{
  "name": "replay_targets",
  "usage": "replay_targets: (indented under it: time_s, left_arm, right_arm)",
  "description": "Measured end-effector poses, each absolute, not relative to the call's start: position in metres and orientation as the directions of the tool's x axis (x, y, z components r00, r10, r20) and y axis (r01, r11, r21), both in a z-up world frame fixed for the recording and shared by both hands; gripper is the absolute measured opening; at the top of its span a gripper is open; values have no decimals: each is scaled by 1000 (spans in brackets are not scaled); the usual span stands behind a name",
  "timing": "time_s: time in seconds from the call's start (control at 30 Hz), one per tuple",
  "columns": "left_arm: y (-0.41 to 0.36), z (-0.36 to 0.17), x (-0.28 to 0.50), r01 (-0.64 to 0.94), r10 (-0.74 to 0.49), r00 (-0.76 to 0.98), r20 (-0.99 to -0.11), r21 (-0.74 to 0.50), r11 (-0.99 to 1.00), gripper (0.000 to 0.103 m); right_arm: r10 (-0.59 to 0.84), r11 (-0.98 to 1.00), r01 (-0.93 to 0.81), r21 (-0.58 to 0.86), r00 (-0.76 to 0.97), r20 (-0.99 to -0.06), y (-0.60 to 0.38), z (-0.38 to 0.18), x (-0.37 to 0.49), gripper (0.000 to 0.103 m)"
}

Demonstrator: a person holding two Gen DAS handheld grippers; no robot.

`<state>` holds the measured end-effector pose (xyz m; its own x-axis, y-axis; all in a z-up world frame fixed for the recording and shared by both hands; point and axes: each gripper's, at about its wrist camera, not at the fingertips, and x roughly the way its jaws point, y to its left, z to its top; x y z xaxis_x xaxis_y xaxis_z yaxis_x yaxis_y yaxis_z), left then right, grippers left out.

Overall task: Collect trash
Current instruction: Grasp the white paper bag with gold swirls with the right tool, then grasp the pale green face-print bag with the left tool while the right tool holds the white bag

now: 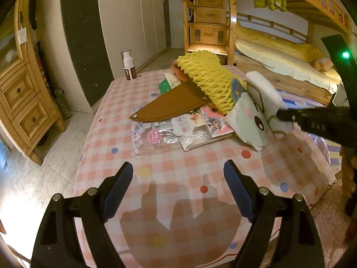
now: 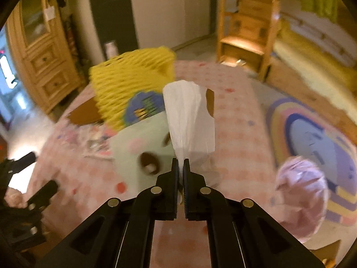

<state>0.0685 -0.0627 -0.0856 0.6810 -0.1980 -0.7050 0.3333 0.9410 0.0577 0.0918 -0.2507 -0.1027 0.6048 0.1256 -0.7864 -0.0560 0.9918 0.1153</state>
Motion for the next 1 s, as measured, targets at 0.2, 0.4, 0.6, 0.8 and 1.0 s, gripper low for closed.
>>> replay_targets:
  time_s: [0.2, 0.4, 0.6, 0.8, 1.0]
  left_arm:
    - [-62, -84, 66, 347, -219, 677, -703, 43, 937, 81]
    - [-69, -84, 65, 365, -245, 664, -707, 20, 931, 81]
    - [-105, -100, 81, 419, -322, 590, -741, -61, 906, 71]
    - [-132, -112, 105, 423, -360, 533, -766, -127, 897, 62]
    - [-152, -118, 118, 428, -367, 514, -775, -139, 893, 54]
  right_arm:
    - [316, 947, -139, 288, 545, -777, -233, -100, 65, 4]
    - [244, 968, -108, 227, 623, -743, -235, -76, 42, 4]
    - [80, 989, 30, 143, 709, -701, -266, -67, 44, 4]
    - [45, 990, 63, 129, 717, -695, -278, -71, 45, 4]
    - [42, 988, 75, 137, 718, -695, -288, -72, 41, 4]
